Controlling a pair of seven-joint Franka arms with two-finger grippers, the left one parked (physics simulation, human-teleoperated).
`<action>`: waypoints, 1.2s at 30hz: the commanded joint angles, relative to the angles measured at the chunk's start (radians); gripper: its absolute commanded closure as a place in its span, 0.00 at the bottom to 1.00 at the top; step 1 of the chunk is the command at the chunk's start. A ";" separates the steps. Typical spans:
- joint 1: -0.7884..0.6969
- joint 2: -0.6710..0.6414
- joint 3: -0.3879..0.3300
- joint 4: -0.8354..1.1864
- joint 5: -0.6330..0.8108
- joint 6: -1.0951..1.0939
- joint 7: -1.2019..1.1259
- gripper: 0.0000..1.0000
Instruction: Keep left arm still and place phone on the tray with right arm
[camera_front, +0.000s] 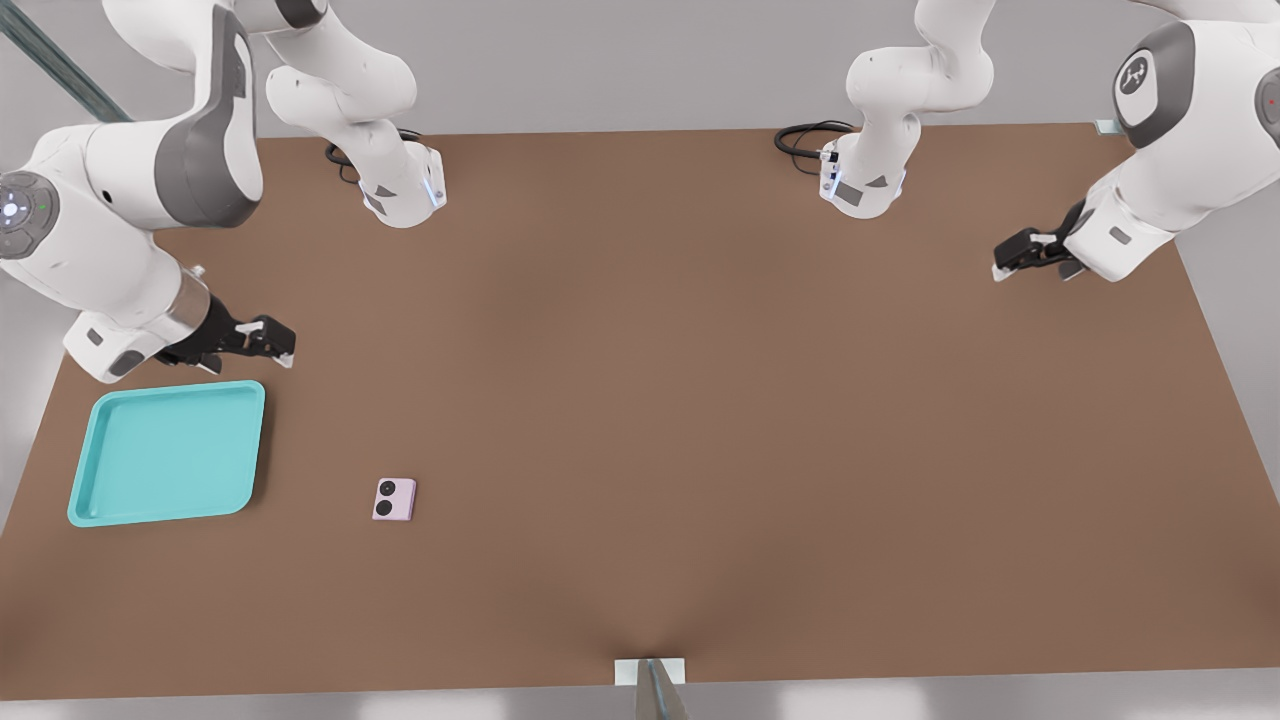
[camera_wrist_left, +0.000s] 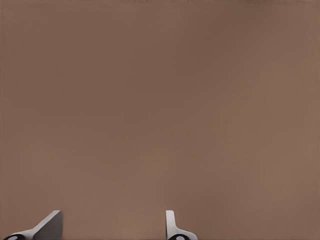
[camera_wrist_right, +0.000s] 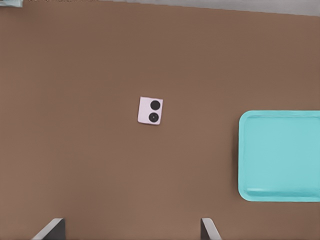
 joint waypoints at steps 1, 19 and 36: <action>-0.008 -0.001 0.003 0.001 -0.006 0.033 0.018 0.00; 0.023 0.527 0.024 -0.126 -0.002 0.785 0.299 0.00; -0.045 0.688 0.069 -0.139 0.000 0.961 0.269 0.00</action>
